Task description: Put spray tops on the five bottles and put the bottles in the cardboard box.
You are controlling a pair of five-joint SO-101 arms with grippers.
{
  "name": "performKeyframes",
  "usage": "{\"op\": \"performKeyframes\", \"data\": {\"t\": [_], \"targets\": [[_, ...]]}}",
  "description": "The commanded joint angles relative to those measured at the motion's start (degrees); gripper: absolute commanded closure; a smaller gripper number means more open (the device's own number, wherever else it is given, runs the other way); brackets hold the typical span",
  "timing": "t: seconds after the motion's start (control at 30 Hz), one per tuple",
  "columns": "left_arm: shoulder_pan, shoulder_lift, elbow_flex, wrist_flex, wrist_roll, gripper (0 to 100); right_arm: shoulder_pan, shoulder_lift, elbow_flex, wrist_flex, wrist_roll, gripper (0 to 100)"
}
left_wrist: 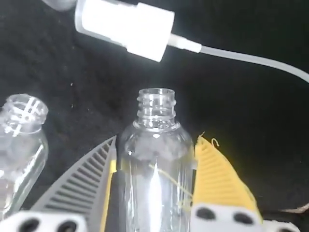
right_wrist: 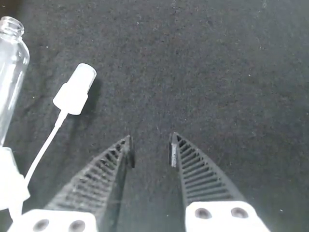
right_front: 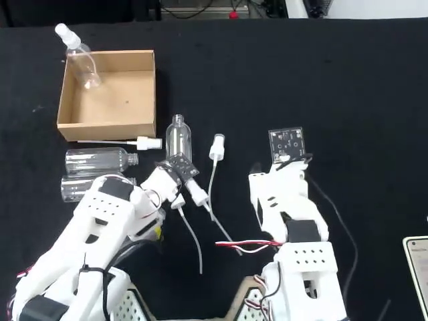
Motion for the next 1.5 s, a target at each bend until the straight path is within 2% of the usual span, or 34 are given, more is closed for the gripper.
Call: {"op": "performKeyframes", "data": {"t": [0.0, 0.17, 0.27, 0.37, 0.47, 0.63, 0.87, 1.03, 1.2, 1.33, 1.47], "targets": [[0.04, -1.23, -12.26, 10.46, 0.09, 90, 0.44, 0.31, -0.31, -1.67, 0.44, 87.4], [0.04, -1.23, -25.27, 22.51, 0.26, 90, 0.44, 0.31, -0.31, -1.67, 0.44, 87.4], [0.04, -1.23, -27.74, 23.74, 0.62, 90, 0.44, 0.31, -0.48, -1.32, 0.44, 87.3], [0.04, -1.23, -27.03, 23.56, 6.24, 90, 0.44, 0.40, -0.92, -1.23, 0.44, 87.2], [0.04, -1.58, -25.80, 20.40, 11.16, 90, 0.44, 0.66, -3.47, 0.44, 0.44, 87.2], [0.22, -8.70, -21.05, 13.63, 18.73, 90, -2.02, 0.75, -13.23, 11.25, 0.44, 87.2], [-0.04, -26.37, -9.01, 8.00, 19.16, 90, -10.20, 0.75, -17.36, 15.03, -0.09, 87.1], [-5.14, -35.34, -2.51, 3.96, 19.69, 90, -15.65, 1.71, -17.98, 14.86, -1.93, 87.1], [-6.99, -37.80, 1.27, 0.62, 22.33, 90, -16.53, 11.03, -25.63, 15.21, -7.82, 87.1], [-7.08, -38.24, 4.79, -4.48, 25.93, 90, -16.79, 24.22, -33.63, 15.21, -8.35, 87.1], [-6.55, -38.24, 8.40, -8.35, 26.11, 90, -16.70, 37.93, -41.01, 15.21, -13.27, 87.0]]}}
